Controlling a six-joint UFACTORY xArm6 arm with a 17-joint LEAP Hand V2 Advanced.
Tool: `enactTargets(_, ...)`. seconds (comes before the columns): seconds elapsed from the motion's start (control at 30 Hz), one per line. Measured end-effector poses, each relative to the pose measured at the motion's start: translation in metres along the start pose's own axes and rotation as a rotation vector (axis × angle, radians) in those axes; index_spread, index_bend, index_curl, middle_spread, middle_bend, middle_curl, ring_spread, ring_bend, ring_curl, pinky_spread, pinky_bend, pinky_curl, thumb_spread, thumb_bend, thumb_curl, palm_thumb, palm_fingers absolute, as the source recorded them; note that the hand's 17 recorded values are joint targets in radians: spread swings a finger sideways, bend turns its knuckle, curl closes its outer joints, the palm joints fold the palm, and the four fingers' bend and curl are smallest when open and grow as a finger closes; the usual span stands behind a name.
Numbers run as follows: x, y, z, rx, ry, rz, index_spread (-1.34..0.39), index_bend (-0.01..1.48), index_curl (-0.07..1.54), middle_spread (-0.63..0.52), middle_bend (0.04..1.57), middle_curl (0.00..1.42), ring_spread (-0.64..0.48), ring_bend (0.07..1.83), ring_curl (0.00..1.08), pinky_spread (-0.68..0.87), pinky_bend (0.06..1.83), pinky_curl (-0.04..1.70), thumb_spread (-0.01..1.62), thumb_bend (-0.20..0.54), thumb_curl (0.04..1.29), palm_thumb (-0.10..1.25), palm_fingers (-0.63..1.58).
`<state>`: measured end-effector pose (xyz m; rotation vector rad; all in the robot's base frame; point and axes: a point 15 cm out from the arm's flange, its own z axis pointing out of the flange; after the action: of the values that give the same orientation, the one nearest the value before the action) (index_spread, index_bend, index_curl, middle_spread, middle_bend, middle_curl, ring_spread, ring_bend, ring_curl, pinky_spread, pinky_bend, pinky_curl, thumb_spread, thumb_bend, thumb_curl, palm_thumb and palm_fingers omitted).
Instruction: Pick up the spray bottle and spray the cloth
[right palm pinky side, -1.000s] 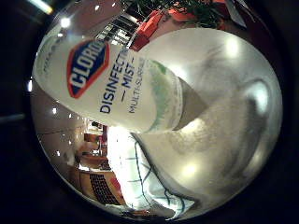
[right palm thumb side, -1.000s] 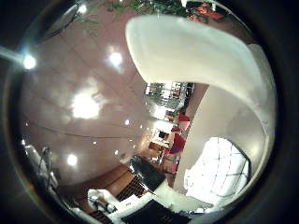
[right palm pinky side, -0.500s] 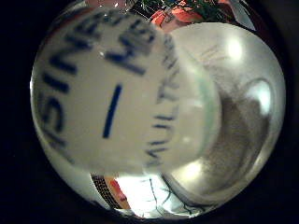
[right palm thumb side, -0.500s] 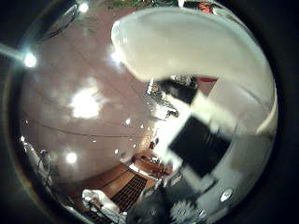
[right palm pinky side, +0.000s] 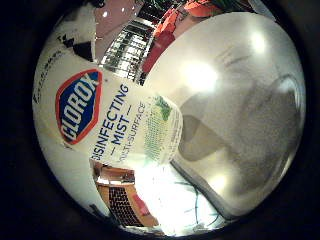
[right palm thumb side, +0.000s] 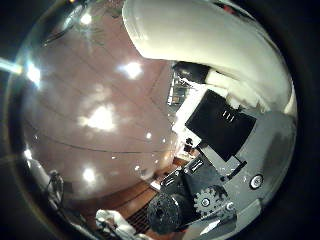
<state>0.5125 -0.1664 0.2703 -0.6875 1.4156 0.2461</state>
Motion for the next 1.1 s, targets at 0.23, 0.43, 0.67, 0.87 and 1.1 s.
enactTargets(0.23, -0.060, -0.002, 0.008, -0.142, -0.074, -0.057, -0.18, 1.19, 0.75, -0.08, 1.38, 0.72, -0.16, 1.47, 0.65, -0.16, 1.22, 1.05, 0.85, -0.015, 0.72, 1.05, 1.13)
enactTargets(0.43, -0.101, -0.001, -0.013, -0.314, 0.006, -0.181, -0.18, 1.19, 0.75, -0.08, 1.39, 0.70, -0.17, 1.48, 0.66, -0.15, 1.14, 1.21, 0.82, -0.016, 0.77, 1.05, 1.13)
enactTargets(0.67, -0.165, 0.014, -0.033, -0.586, 0.085, -0.339, -0.18, 1.19, 0.74, -0.08, 1.39, 0.70, -0.18, 1.48, 0.65, -0.14, 1.08, 1.33, 0.81, -0.018, 0.80, 1.03, 1.14)
enactTargets(0.87, -0.214, 0.043, -0.035, -0.852, 0.160, -0.429, -0.18, 1.19, 0.74, -0.08, 1.39, 0.69, -0.18, 1.48, 0.65, -0.14, 1.05, 1.39, 0.79, -0.016, 0.82, 1.03, 1.15)
enactTargets(1.1, -0.242, 0.112, -0.015, -1.214, 0.237, -0.510, -0.18, 1.19, 0.74, -0.08, 1.39, 0.69, -0.18, 1.47, 0.66, -0.14, 1.03, 1.43, 0.76, -0.019, 0.83, 1.02, 1.15)
